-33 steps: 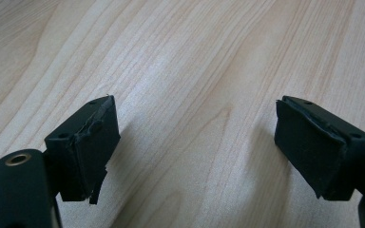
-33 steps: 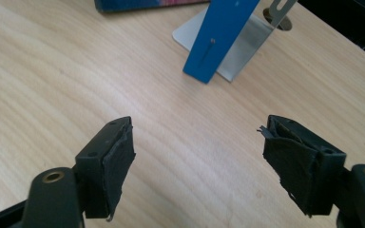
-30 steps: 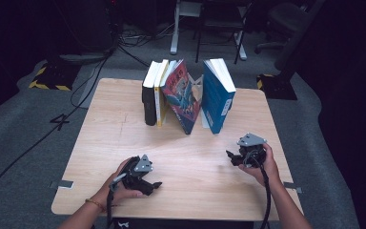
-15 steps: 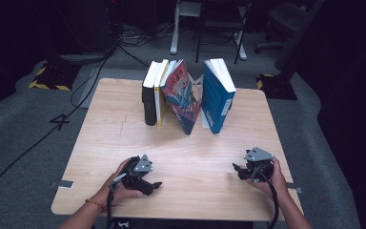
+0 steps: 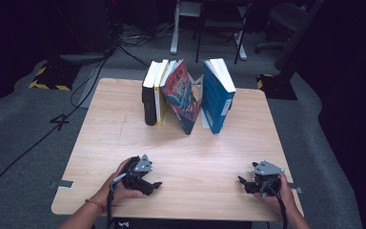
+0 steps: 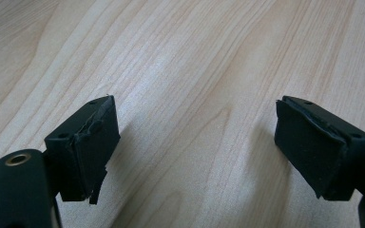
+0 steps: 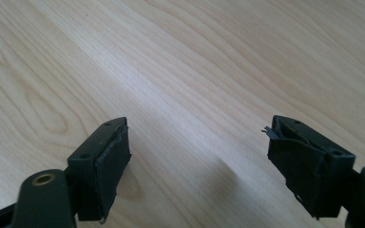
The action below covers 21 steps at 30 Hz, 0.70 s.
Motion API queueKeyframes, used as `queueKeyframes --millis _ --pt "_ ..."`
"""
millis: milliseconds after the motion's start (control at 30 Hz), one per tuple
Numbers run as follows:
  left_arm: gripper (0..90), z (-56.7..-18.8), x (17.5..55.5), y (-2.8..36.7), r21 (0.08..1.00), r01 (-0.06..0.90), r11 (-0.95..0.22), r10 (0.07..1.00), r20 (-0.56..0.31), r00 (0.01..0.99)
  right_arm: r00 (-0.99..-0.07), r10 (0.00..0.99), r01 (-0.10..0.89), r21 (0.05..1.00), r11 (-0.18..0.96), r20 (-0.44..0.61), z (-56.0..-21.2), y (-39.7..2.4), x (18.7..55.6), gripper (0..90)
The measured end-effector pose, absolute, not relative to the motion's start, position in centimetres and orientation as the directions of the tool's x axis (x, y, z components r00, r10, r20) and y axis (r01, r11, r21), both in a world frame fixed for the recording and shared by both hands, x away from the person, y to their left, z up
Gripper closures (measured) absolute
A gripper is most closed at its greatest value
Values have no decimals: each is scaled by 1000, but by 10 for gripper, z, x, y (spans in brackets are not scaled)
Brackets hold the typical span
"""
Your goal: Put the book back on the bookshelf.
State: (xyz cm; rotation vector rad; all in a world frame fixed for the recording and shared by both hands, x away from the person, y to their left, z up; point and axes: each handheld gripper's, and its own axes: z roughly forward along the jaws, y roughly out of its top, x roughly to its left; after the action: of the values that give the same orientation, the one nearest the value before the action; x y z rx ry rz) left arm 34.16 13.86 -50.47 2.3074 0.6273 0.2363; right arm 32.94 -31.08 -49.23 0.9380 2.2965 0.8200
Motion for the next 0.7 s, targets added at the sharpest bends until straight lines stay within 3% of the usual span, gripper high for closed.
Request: queueKeyframes --millis 333,500,700 --pt "155 -505 342 139 691 370 -620 503 -12 864 -591 797 471 748 468 -127 -503 -340 315 208" --pt "154 -505 342 139 689 368 -624 499 -12 866 -546 838 562 737 374 -9 -505 -358 317 164" --pt "153 -505 342 138 689 367 -625 498 -11 867 -554 833 560 737 380 -8 -505 -359 319 158"
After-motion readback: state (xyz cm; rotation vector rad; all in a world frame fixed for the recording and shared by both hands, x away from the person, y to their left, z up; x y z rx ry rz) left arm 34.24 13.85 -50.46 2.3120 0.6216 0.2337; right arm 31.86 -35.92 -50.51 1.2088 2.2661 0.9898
